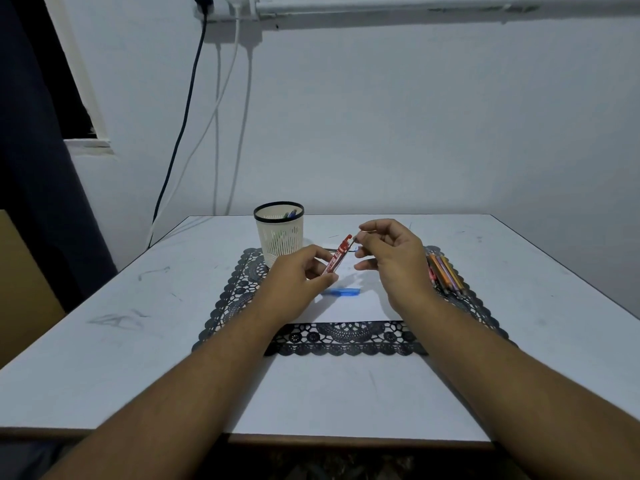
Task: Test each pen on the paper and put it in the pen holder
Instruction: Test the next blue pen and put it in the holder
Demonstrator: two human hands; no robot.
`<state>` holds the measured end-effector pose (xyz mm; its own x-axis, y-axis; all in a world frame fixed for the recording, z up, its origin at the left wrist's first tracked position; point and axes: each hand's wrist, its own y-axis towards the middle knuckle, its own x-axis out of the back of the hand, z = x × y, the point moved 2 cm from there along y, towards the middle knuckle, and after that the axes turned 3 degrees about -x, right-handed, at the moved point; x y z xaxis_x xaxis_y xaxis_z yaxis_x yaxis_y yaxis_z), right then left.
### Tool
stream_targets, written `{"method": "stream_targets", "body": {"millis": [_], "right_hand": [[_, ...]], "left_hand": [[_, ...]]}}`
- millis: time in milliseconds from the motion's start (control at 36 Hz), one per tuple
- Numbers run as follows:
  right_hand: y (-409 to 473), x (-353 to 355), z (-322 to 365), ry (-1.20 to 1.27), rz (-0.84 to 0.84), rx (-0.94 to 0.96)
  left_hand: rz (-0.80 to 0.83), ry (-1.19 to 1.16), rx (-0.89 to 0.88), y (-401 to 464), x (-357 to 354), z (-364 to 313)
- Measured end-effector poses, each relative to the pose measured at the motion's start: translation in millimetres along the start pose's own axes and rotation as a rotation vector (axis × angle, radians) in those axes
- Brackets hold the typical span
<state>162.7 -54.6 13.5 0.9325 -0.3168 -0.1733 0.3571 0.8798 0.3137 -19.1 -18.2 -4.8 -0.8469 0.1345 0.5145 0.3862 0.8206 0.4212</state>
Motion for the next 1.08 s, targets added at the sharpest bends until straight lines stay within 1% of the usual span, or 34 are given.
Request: {"method": "stream_targets", "body": {"millis": [306,417,611,917,1083], "right_hand": [[1.6,2.1,-2.5,-0.015,0.003,-0.008],[2.4,0.3,-5.6,0.007,0.049,-0.081],[4.9,3.8,-7.8,0.078,0.073,-0.179],[6.0,5.0,-10.5,0.11,0.061,-0.229],[4.4,-0.4,-13.6,0.082,0.089,-0.288]], "left_hand": [[0.008,-0.047,0.025,0.9,-2.4,4.8],[0.014,-0.063,0.03,0.5,-2.7,5.8],[0.02,-0.073,0.022,0.8,-3.8,5.9],[0.026,-0.078,0.014,0.9,-4.7,5.3],[0.019,-0.073,0.011,0.5,-3.6,6.7]]}}
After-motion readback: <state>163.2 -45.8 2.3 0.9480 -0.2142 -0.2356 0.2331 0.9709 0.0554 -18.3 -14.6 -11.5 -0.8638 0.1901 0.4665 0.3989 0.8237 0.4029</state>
